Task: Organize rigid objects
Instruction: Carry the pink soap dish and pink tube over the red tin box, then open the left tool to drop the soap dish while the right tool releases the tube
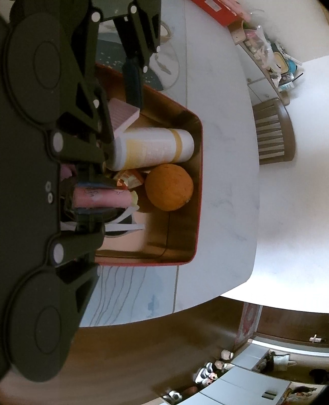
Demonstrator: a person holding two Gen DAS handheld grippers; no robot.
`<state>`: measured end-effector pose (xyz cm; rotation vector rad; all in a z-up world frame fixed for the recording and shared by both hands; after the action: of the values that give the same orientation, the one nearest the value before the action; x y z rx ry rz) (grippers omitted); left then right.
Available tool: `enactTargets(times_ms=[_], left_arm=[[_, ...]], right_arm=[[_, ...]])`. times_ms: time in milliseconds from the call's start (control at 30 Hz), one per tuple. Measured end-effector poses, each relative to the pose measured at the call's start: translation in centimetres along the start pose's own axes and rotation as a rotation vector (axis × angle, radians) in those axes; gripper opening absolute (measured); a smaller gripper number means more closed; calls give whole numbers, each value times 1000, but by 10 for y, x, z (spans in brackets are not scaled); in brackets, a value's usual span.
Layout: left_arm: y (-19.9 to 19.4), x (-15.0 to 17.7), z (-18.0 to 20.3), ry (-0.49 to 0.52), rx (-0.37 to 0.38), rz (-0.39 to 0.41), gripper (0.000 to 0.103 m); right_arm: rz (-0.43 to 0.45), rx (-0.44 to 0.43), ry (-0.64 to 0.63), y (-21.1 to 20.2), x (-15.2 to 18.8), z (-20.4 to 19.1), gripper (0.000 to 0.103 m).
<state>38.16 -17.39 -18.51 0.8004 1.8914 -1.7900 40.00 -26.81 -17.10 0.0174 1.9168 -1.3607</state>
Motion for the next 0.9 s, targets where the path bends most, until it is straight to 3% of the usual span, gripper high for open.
enactTargets(times_ms=[433, 833, 900], left_arm=[[-3, 10, -3, -14, 6, -31, 41], [-40, 11, 0, 0, 53, 47, 53], [-48, 11, -3, -3, 55, 65, 55]], right_arm=[[15, 17, 39, -11, 2, 2, 28], [56, 34, 67, -31, 3, -8, 41], [68, 41, 77, -36, 3, -10, 48]])
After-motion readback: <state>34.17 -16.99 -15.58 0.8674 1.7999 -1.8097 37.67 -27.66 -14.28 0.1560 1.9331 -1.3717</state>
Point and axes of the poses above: each gripper's, at about its wrist camera, not at the fingertips, and y roughly the way its jaws point, z to its right, x to its underside, the point moved 9 cm from there along y, roughly the way its jaws point, and after that the axes turned 5 degrees about y, right-handed, at the moved point
